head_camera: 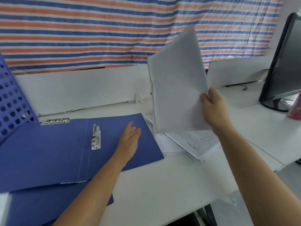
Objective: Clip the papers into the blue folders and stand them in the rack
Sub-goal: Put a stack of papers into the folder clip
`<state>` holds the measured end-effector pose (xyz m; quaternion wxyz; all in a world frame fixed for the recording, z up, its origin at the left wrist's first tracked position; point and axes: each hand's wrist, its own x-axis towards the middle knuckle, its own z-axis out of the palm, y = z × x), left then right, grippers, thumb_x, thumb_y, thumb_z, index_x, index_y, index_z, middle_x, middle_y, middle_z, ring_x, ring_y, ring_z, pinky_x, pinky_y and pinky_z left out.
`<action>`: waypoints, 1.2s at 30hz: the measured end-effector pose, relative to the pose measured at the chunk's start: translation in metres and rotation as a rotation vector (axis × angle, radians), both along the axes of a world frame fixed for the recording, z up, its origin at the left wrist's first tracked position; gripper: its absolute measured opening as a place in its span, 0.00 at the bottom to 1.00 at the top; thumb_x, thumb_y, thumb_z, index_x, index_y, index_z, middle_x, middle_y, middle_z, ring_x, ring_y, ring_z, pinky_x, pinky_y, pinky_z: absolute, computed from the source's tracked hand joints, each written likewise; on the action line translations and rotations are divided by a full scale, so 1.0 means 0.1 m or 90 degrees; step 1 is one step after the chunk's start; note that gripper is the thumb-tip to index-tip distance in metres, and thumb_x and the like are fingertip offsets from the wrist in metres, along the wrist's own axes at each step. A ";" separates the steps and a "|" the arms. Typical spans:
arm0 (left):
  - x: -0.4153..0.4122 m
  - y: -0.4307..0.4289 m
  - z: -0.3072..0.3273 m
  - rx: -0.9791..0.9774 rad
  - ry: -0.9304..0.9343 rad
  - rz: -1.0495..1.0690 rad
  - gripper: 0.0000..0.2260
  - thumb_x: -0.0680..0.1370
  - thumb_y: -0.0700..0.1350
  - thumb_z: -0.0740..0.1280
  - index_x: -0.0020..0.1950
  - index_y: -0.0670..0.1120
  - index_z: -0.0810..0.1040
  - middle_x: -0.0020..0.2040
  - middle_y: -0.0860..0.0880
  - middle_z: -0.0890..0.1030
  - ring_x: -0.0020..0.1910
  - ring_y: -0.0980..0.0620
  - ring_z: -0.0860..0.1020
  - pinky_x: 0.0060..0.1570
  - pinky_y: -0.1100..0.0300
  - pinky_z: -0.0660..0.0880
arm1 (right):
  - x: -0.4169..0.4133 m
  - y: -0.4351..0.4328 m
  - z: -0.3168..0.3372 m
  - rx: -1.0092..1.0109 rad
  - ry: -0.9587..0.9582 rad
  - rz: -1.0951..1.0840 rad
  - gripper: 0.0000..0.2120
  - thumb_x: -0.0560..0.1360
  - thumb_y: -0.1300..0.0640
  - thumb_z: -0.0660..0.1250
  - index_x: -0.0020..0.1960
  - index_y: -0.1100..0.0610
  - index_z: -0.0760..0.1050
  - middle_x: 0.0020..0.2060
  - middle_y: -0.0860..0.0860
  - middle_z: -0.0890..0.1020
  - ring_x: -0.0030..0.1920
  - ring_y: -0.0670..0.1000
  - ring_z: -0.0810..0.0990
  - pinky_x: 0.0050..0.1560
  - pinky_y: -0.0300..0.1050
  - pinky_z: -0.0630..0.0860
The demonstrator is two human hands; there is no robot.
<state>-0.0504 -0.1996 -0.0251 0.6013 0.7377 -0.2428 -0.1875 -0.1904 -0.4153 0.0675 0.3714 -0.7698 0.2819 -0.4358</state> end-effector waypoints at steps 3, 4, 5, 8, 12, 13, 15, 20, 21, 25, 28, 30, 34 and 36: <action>0.09 0.17 0.22 -0.068 -0.019 0.073 0.25 0.81 0.57 0.56 0.77 0.58 0.54 0.68 0.61 0.65 0.71 0.54 0.66 0.69 0.56 0.62 | 0.03 0.28 0.07 0.044 -0.164 0.093 0.10 0.81 0.58 0.58 0.41 0.53 0.68 0.35 0.47 0.73 0.32 0.41 0.70 0.33 0.32 0.68; 0.10 0.23 0.30 -0.094 -0.049 0.087 0.25 0.81 0.58 0.55 0.77 0.58 0.53 0.67 0.62 0.65 0.71 0.56 0.65 0.69 0.57 0.61 | 0.06 0.38 0.05 0.090 -0.204 0.137 0.08 0.81 0.58 0.59 0.44 0.53 0.71 0.37 0.47 0.76 0.35 0.40 0.73 0.36 0.30 0.71; 0.09 0.27 0.39 -0.112 -0.084 0.097 0.25 0.82 0.58 0.55 0.77 0.57 0.53 0.66 0.62 0.65 0.69 0.58 0.66 0.67 0.60 0.61 | 0.11 0.46 -0.02 0.132 -0.223 0.171 0.06 0.82 0.58 0.59 0.48 0.52 0.73 0.41 0.47 0.79 0.38 0.41 0.76 0.40 0.32 0.74; 0.07 0.44 0.57 -0.167 -0.160 0.170 0.23 0.83 0.53 0.55 0.77 0.56 0.54 0.66 0.60 0.67 0.62 0.66 0.68 0.56 0.73 0.61 | 0.26 0.75 -0.27 0.219 -0.245 0.257 0.07 0.82 0.56 0.60 0.52 0.48 0.76 0.48 0.47 0.82 0.47 0.47 0.80 0.48 0.43 0.78; 0.09 0.64 0.51 -0.247 -0.187 0.254 0.18 0.82 0.46 0.57 0.73 0.51 0.65 0.68 0.52 0.73 0.64 0.56 0.72 0.62 0.62 0.69 | 0.40 1.14 -0.53 0.264 -0.250 0.308 0.08 0.82 0.59 0.59 0.54 0.52 0.76 0.44 0.44 0.83 0.45 0.44 0.81 0.44 0.38 0.78; 0.09 0.68 0.46 -0.248 -0.209 0.280 0.16 0.82 0.44 0.57 0.70 0.49 0.68 0.64 0.50 0.76 0.61 0.54 0.75 0.61 0.57 0.72 | 0.44 1.21 -0.59 0.274 -0.250 0.308 0.08 0.82 0.60 0.59 0.54 0.52 0.76 0.44 0.44 0.83 0.45 0.44 0.80 0.44 0.38 0.77; 0.07 0.74 0.37 -0.263 -0.230 0.315 0.12 0.82 0.41 0.57 0.65 0.47 0.72 0.56 0.51 0.79 0.53 0.55 0.77 0.56 0.57 0.75 | 0.49 1.29 -0.67 0.272 -0.241 0.298 0.10 0.81 0.60 0.58 0.52 0.51 0.77 0.45 0.46 0.83 0.46 0.43 0.80 0.46 0.37 0.77; 0.00 0.73 0.30 -0.247 -0.239 0.344 0.10 0.84 0.43 0.53 0.61 0.56 0.67 0.41 0.75 0.75 0.42 0.77 0.72 0.43 0.80 0.67 | 0.53 1.26 -0.70 0.239 -0.187 0.266 0.12 0.80 0.60 0.56 0.53 0.47 0.76 0.45 0.40 0.81 0.45 0.37 0.77 0.46 0.35 0.72; -0.01 0.71 0.31 -0.247 -0.263 0.342 0.10 0.84 0.43 0.52 0.61 0.56 0.68 0.41 0.71 0.76 0.40 0.73 0.73 0.41 0.78 0.68 | 0.54 1.26 -0.69 0.233 -0.190 0.261 0.12 0.81 0.59 0.55 0.54 0.48 0.75 0.47 0.41 0.80 0.46 0.38 0.76 0.46 0.36 0.72; 0.03 0.65 0.30 -0.256 -0.319 0.391 0.10 0.84 0.42 0.52 0.56 0.47 0.73 0.38 0.52 0.72 0.33 0.59 0.67 0.34 0.68 0.67 | 0.57 1.26 -0.66 0.189 -0.204 0.241 0.10 0.81 0.56 0.53 0.52 0.51 0.74 0.42 0.39 0.79 0.43 0.40 0.76 0.45 0.33 0.71; 0.03 0.63 0.30 -0.250 -0.326 0.403 0.08 0.84 0.45 0.53 0.50 0.45 0.70 0.34 0.52 0.68 0.30 0.58 0.65 0.31 0.65 0.65 | 0.55 1.22 -0.64 0.180 -0.196 0.224 0.10 0.80 0.53 0.53 0.47 0.50 0.72 0.38 0.38 0.78 0.40 0.40 0.74 0.44 0.39 0.70; 0.05 0.64 0.32 -0.235 -0.345 0.413 0.10 0.84 0.46 0.54 0.47 0.43 0.68 0.32 0.52 0.67 0.29 0.57 0.65 0.30 0.64 0.64 | 0.54 1.21 -0.63 0.163 -0.192 0.236 0.10 0.82 0.54 0.53 0.47 0.51 0.71 0.39 0.39 0.77 0.40 0.39 0.74 0.43 0.35 0.71; 0.05 0.60 0.35 -0.194 -0.390 0.417 0.10 0.84 0.43 0.52 0.45 0.42 0.65 0.31 0.52 0.64 0.28 0.56 0.64 0.27 0.63 0.61 | 0.56 1.26 -0.60 0.133 -0.183 0.247 0.09 0.84 0.52 0.55 0.49 0.53 0.70 0.40 0.41 0.77 0.38 0.37 0.75 0.40 0.29 0.72; 0.03 0.60 0.39 -0.179 -0.391 0.393 0.10 0.84 0.44 0.52 0.46 0.42 0.66 0.31 0.52 0.65 0.28 0.57 0.64 0.27 0.63 0.62 | 0.58 1.24 -0.59 0.077 -0.152 0.248 0.12 0.83 0.51 0.56 0.44 0.55 0.68 0.33 0.40 0.74 0.33 0.41 0.73 0.35 0.36 0.71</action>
